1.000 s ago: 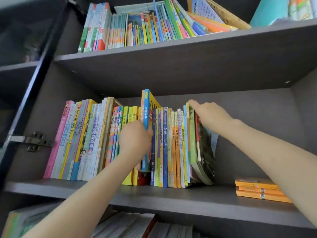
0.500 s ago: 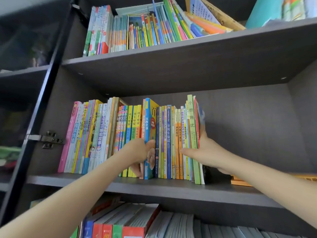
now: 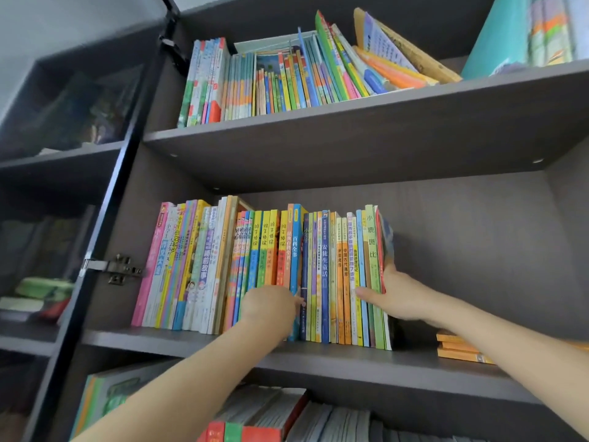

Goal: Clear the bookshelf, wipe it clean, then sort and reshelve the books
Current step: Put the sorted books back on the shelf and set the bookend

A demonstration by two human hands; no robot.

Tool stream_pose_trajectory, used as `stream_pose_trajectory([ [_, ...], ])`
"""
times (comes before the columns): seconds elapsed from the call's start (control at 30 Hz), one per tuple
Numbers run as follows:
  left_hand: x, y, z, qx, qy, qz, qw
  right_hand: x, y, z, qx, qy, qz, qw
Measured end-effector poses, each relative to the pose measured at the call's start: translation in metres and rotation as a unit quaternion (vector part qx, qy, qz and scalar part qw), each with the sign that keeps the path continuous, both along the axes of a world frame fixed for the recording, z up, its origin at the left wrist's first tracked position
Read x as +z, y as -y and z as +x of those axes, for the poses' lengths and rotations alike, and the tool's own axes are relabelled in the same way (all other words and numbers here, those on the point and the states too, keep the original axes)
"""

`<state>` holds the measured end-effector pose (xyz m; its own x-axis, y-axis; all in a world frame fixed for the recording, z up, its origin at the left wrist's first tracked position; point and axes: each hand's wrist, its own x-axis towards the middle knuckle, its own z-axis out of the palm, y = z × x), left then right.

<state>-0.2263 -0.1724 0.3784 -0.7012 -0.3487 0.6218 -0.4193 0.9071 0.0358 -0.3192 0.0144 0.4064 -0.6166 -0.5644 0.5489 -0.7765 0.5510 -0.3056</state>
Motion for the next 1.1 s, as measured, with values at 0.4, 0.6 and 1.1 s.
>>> stream_pose_trajectory([
  [0.4,0.041,-0.001,0.011,0.041,-0.073,-0.042,0.996,-0.002,0.004,-0.015,0.016,0.015,-0.014,1.000],
  [0.6,0.108,0.006,0.000,-0.133,-0.218,-0.090,0.963,-0.002,0.005,-0.018,0.028,0.015,-0.026,0.999],
  [1.1,0.070,-0.040,-0.023,-0.199,-0.305,-0.282,0.888,0.002,0.006,-0.025,0.008,0.027,0.009,1.000],
])
